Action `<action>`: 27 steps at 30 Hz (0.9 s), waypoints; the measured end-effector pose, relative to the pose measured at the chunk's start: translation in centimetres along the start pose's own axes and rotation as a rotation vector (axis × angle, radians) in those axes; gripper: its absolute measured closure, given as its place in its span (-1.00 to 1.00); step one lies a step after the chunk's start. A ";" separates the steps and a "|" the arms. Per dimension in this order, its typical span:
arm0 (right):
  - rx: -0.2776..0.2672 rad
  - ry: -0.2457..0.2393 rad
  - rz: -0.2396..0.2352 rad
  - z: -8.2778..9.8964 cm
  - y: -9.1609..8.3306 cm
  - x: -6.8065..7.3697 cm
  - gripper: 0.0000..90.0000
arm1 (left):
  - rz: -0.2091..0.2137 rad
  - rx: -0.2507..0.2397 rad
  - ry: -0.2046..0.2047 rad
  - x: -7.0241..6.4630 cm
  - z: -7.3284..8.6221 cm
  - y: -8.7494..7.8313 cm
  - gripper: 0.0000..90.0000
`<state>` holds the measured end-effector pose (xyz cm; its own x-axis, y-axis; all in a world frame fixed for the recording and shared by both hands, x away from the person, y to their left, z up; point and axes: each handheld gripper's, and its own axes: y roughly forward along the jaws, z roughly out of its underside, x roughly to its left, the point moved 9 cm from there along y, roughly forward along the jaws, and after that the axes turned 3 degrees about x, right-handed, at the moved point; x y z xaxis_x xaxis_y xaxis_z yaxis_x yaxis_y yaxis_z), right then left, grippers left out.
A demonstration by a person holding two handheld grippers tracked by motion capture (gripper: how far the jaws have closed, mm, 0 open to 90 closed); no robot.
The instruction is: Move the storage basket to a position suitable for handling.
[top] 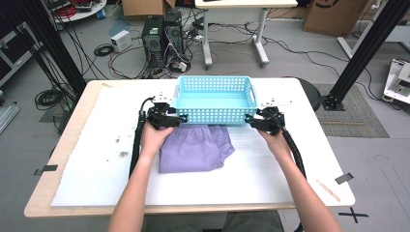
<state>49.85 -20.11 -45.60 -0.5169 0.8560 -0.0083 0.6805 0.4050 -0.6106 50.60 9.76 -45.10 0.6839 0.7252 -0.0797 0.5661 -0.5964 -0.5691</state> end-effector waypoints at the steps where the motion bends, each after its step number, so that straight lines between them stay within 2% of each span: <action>1: -0.002 0.001 0.011 0.0 0.0 -0.1 -0.05 | 0.001 -0.004 -0.005 -0.1 0.1 0.0 -0.14; 6: 0.002 0.019 0.011 0.2 0.2 -0.4 -0.12 | 0.001 0.026 -0.003 -0.3 0.4 0.2 -0.22; 11: -0.006 0.020 0.051 0.3 -0.1 -0.5 -0.28 | -0.004 0.040 -0.018 -0.2 0.6 -0.1 -0.30; 13: -0.037 0.024 0.054 0.5 -0.8 -0.2 -0.32 | -0.030 0.006 -0.018 0.0 0.7 -0.7 -0.30; 16: -0.052 0.018 0.047 0.7 -1.2 0.2 -0.32 | -0.050 -0.029 -0.020 0.2 0.9 -1.6 -0.30; 19: -0.090 -0.009 0.029 1.2 -2.2 1.5 -0.33 | -0.064 -0.051 -0.017 0.2 1.4 -2.7 -0.34; 22: -0.098 -0.014 0.021 1.7 -2.6 2.3 -0.33 | -0.075 -0.104 -0.005 -0.3 1.9 -4.1 -0.34; 25: -0.103 -0.008 -0.016 2.2 -2.8 3.4 -0.33 | -0.088 -0.133 0.011 -0.9 2.6 -5.1 -0.34; 27: -0.104 -0.023 -0.041 2.5 -2.8 4.2 -0.33 | -0.110 -0.144 0.022 -1.2 3.2 -5.6 -0.34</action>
<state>44.48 -18.48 -45.87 -0.5562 0.8311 -0.0044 0.7086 0.4715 -0.5249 45.11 13.30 -44.39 0.6234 0.7819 -0.0044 0.6970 -0.5582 -0.4501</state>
